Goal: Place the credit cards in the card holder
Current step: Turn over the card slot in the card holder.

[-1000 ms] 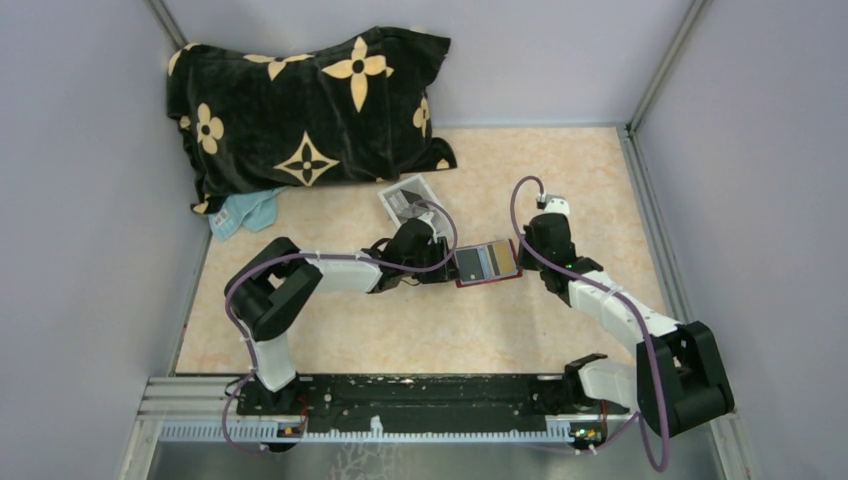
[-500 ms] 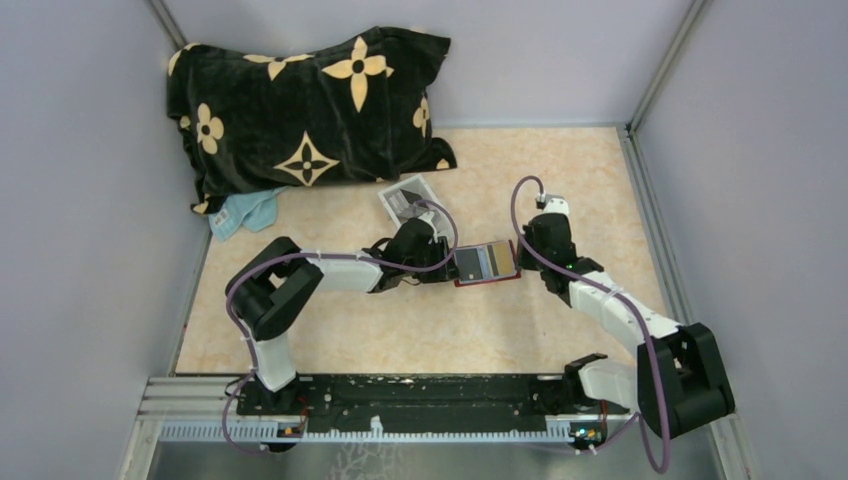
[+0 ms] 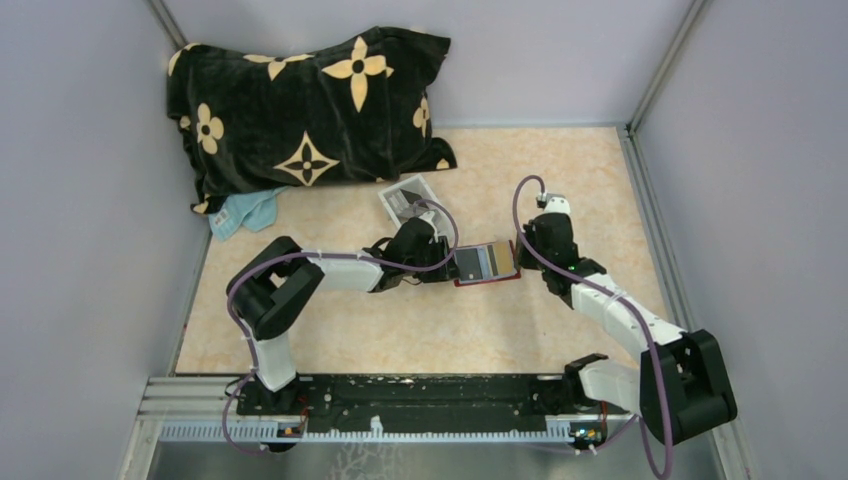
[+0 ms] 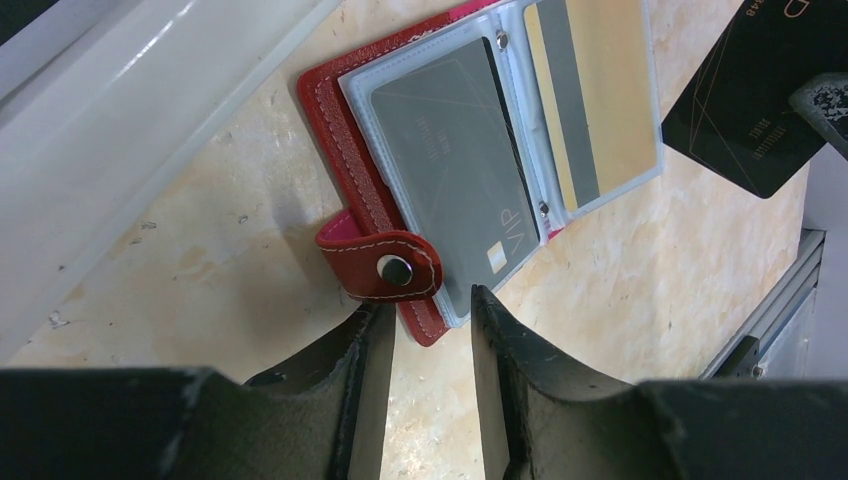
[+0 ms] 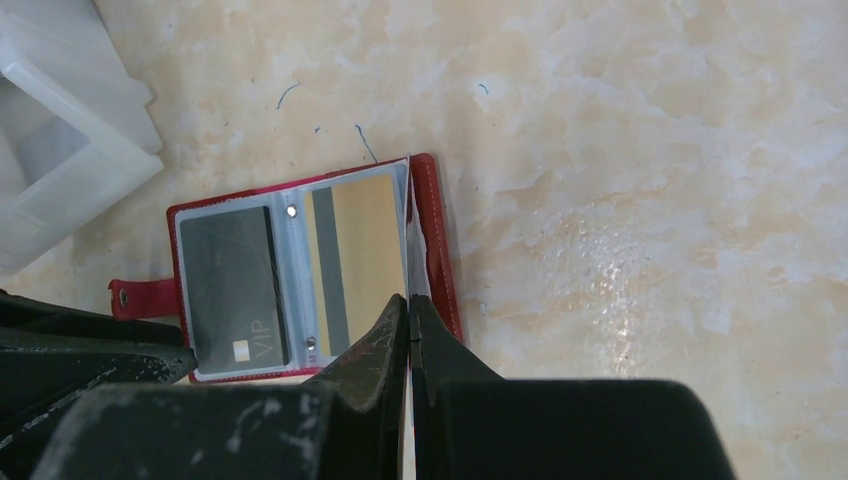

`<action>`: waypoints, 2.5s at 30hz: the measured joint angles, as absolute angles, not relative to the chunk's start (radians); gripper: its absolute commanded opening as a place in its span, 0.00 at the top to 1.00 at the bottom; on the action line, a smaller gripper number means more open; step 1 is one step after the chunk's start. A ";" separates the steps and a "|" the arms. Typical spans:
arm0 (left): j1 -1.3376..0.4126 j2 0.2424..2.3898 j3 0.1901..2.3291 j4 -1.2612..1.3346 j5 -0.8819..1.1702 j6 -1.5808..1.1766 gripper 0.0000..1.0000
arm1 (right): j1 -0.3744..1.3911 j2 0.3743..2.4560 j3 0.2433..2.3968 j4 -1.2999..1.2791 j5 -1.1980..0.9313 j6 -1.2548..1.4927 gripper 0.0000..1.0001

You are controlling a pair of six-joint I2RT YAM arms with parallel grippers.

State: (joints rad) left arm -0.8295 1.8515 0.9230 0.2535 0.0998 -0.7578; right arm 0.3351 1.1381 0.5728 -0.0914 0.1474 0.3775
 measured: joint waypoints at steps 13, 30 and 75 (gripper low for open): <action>-0.830 1.864 0.935 0.256 0.100 -0.758 0.59 | 0.335 1.113 0.573 -0.097 0.103 0.377 1.00; -0.830 1.872 0.942 0.260 0.100 -0.758 0.60 | 0.352 1.095 0.627 -0.113 0.062 0.381 1.00; -0.831 1.831 0.938 0.174 0.033 -0.719 0.61 | 0.489 1.230 0.661 -0.071 0.080 0.403 1.00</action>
State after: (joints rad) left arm -0.8314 1.8305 0.9382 0.1741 0.0326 -0.7193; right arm 0.4889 1.2301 0.6609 -0.0711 0.0795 0.4030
